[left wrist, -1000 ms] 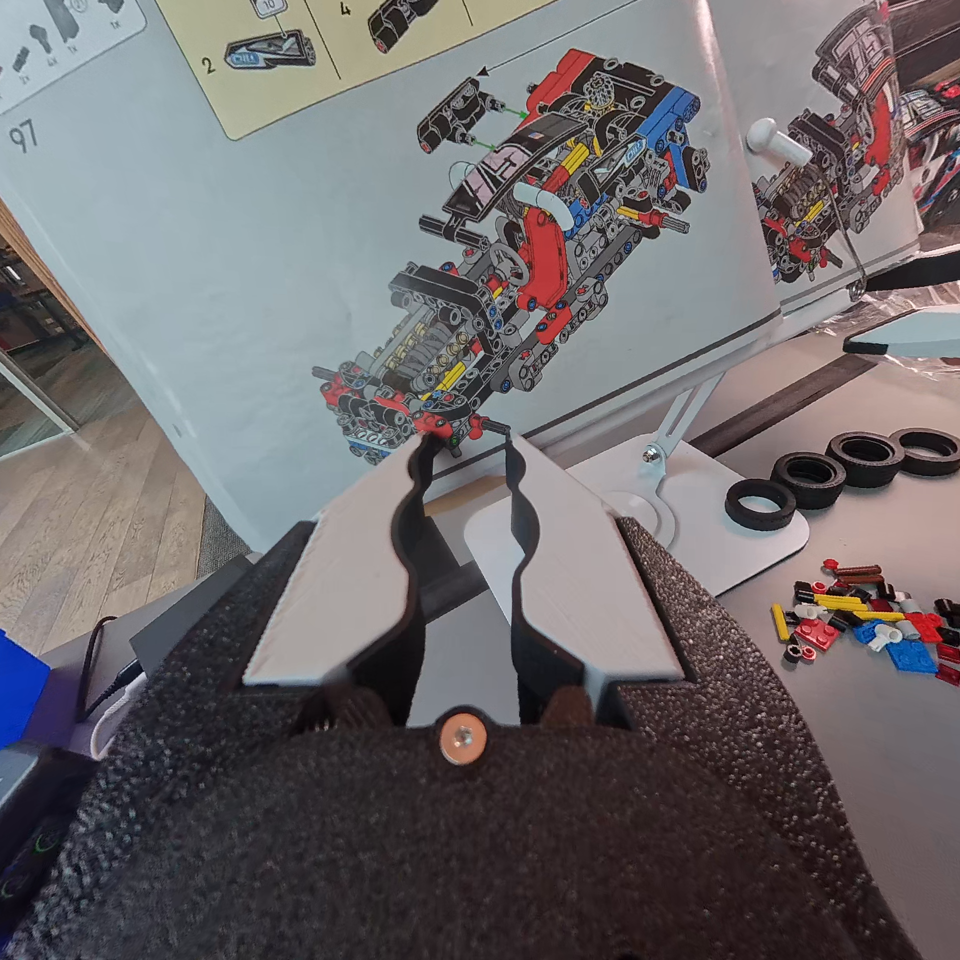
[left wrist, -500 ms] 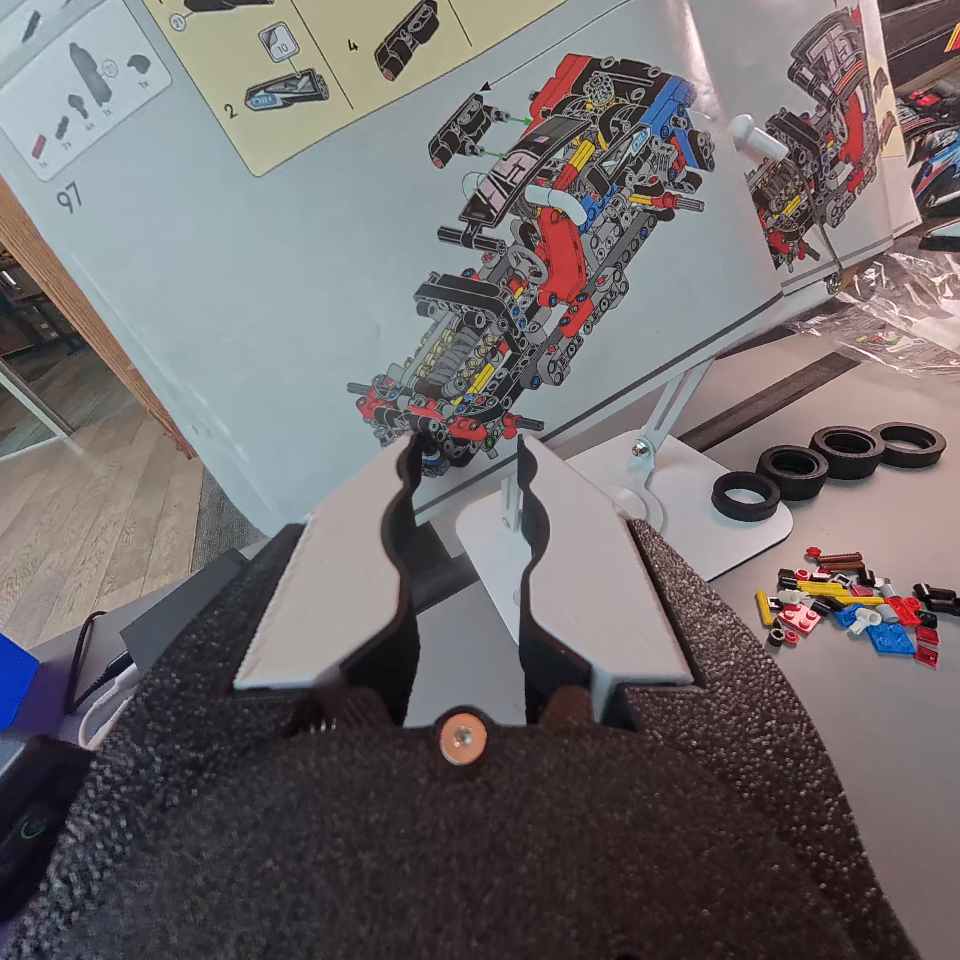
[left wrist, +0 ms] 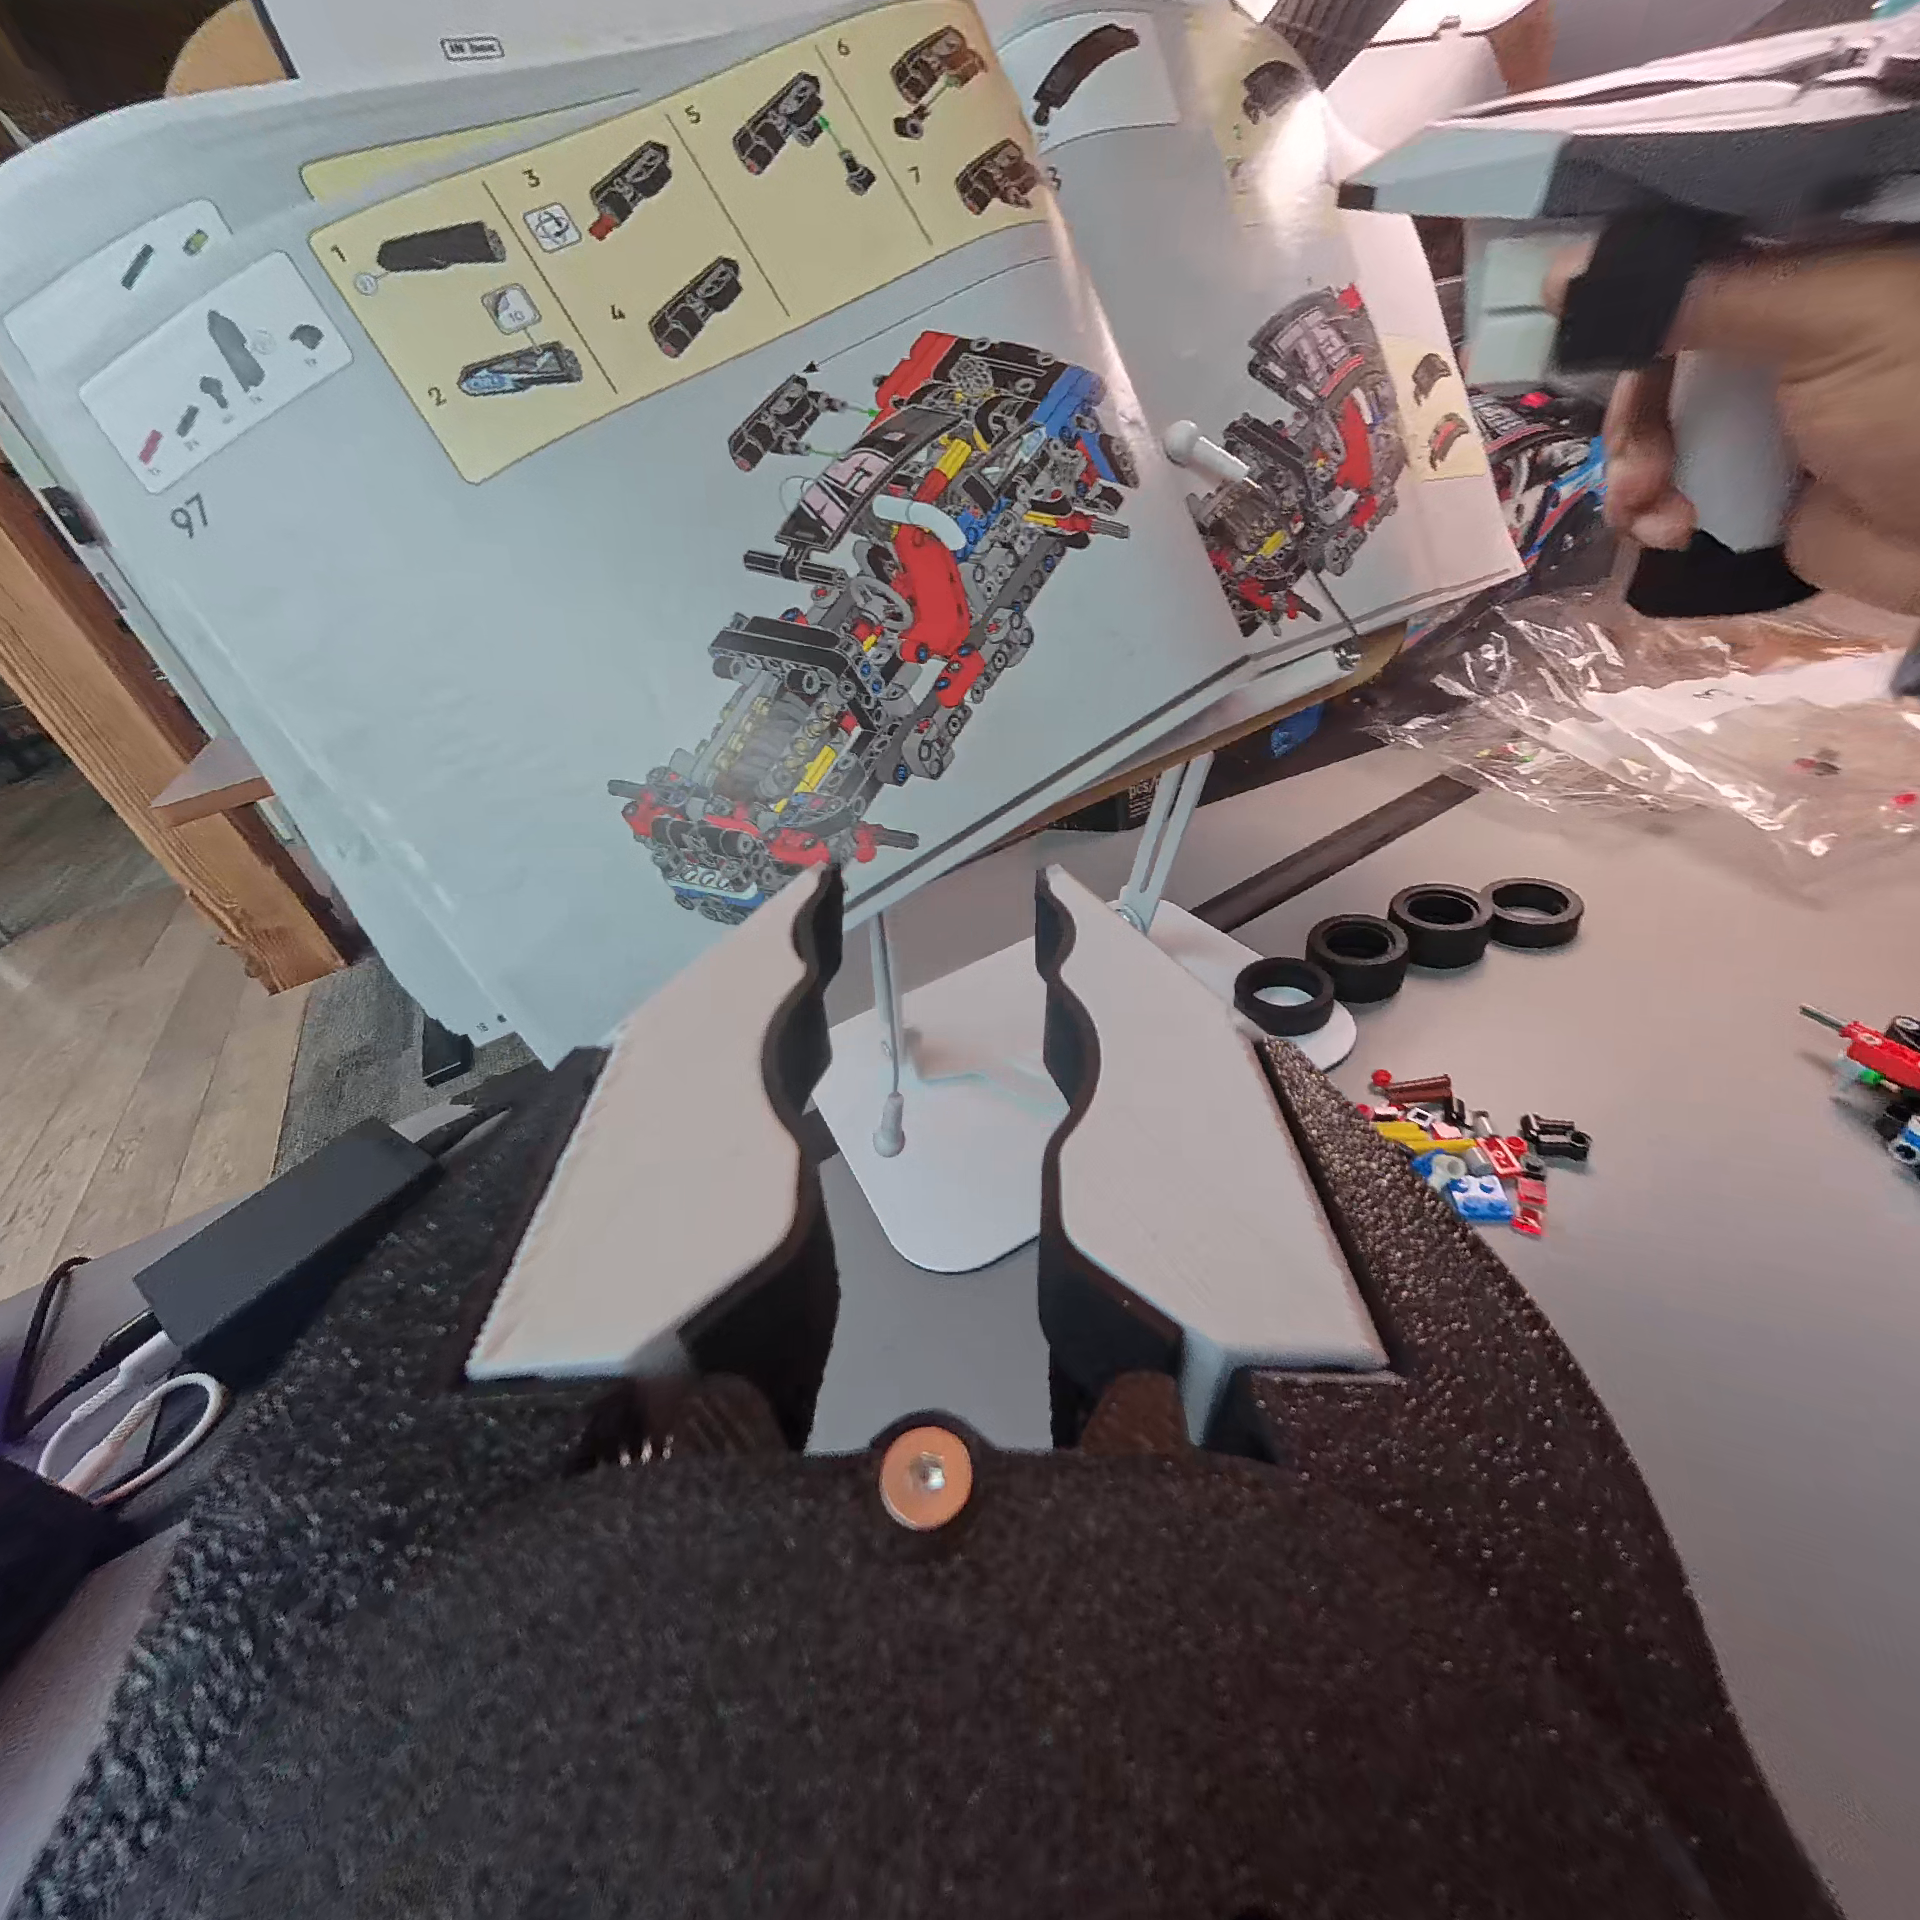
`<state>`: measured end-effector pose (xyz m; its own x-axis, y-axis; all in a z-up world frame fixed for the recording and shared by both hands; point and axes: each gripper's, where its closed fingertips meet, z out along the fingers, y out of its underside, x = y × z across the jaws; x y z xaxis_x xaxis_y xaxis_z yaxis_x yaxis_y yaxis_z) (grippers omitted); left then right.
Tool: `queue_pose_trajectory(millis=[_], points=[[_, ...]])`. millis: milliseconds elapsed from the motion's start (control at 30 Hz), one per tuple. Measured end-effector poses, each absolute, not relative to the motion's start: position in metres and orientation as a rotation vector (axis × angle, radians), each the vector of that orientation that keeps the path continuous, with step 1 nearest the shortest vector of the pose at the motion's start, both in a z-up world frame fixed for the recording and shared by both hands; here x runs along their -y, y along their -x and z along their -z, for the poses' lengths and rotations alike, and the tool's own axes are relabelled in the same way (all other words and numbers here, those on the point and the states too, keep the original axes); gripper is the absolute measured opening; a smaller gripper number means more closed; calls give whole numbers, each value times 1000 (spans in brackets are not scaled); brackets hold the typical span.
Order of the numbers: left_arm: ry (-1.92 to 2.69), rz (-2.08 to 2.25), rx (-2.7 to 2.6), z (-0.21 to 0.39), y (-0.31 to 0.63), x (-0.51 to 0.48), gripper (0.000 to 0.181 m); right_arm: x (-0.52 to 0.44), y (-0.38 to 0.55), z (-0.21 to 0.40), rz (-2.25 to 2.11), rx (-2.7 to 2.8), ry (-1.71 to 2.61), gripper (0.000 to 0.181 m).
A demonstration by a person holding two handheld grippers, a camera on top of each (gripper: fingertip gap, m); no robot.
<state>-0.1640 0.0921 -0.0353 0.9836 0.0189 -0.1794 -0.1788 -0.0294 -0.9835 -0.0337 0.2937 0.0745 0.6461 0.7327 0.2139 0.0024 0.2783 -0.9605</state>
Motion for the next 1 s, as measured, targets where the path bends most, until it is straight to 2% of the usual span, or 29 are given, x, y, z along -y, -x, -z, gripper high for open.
queue_pose_trajectory(millis=[33,200,767,1000], points=[[1599,-147,-137,37,160,-88,36,-301,34,-81,-535,746,1191,11],[1599,-119,-160,42,148,-75,35,-320,42,-106,-513,749,1174,11],[1632,-114,-172,62,147,-78,36,-320,37,-67,-550,754,1231,11],[1636,-100,-156,64,152,-78,36,-291,25,-44,-577,783,1258,13]])
